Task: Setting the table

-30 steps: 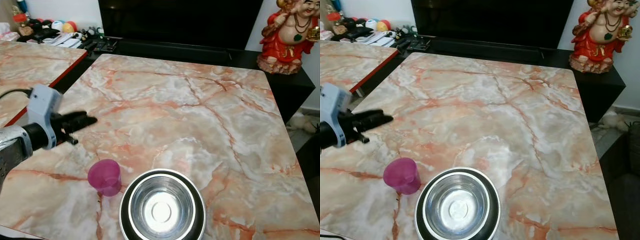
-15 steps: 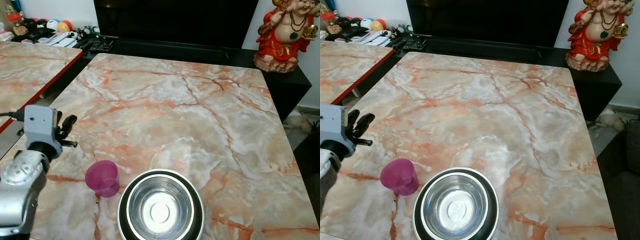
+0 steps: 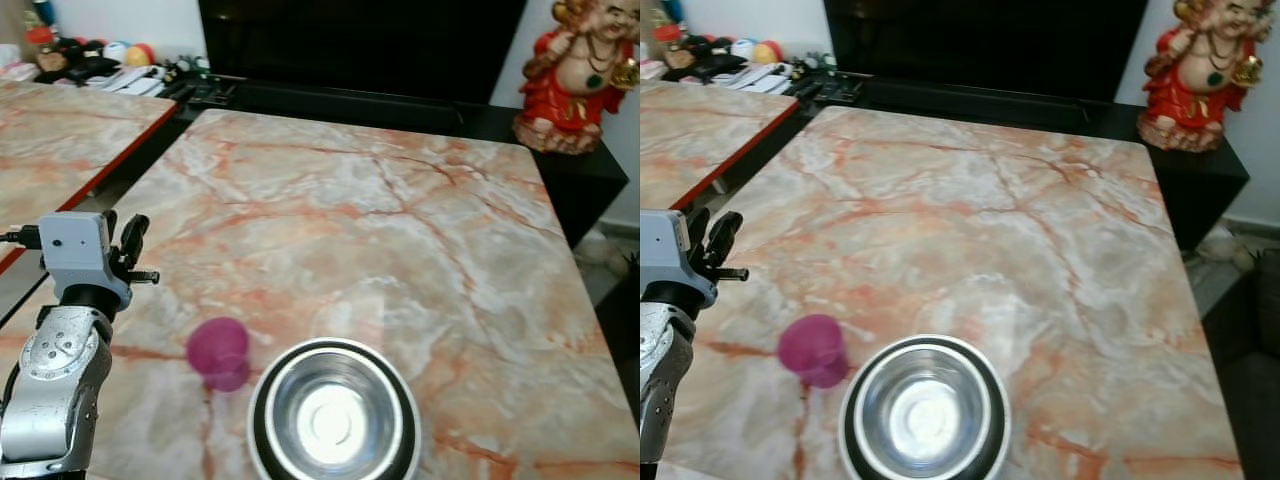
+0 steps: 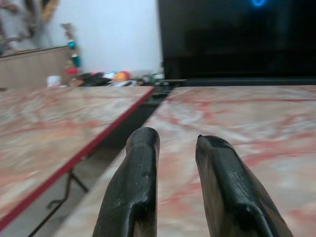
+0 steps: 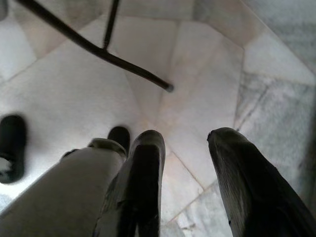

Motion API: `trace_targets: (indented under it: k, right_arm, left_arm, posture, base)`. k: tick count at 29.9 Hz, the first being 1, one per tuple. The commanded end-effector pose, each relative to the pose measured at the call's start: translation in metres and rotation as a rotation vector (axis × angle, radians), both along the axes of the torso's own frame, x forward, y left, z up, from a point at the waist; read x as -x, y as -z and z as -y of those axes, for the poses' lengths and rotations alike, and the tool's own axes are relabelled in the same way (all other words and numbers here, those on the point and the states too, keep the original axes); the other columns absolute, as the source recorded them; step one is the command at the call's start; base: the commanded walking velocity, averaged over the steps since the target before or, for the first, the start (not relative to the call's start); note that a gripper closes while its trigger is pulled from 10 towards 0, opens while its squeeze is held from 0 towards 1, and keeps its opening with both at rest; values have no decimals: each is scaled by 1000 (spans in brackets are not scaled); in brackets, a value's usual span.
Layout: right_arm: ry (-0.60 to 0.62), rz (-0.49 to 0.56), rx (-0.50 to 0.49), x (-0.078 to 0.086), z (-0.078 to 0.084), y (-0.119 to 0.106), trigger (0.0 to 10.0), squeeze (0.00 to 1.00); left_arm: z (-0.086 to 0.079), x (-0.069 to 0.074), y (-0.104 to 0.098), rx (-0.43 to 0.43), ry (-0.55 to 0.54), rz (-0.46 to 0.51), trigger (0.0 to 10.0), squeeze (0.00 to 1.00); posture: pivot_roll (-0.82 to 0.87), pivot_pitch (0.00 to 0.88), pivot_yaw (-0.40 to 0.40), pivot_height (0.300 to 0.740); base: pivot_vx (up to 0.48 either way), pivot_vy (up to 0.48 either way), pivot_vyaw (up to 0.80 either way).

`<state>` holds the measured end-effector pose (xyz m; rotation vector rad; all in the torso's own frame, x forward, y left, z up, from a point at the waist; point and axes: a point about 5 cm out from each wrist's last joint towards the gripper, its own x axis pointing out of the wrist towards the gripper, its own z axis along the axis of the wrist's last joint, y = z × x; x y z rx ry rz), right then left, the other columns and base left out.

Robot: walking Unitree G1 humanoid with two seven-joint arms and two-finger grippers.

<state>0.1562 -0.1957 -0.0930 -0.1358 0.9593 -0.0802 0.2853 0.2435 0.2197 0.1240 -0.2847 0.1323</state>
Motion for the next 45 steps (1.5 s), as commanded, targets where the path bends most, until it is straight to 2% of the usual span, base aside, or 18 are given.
trace_targets:
  k: [1,9,39,45]
  right_arm:
    - [-25,-39,-9,10,-6,5,10000,0]
    - [-19,-51,-5,15,-1,6,10000,0]
    - [-17,-46,-10,10,-4,5,10000,0]
    - [-23,-42,-10,9,-4,4,10000,0]
  left_arm:
    - [-2,0,-2,-7,-16,13,10000,0]
    - [-2,-1,-2,-7,-15,21,10000,0]
    - [-5,-1,-3,-10,-37,37,10000,0]
    - [-18,0,-9,-24,-82,54,10000,0]
  posture:
    - [113,95,0,740]
    - [113,98,-2,740]
    - [124,122,-11,740]
    - [125,122,-11,740]
  base:
    - [0,480,475]
    - [0,480,616]
    - [0,480,0]
    - [0,480,0]
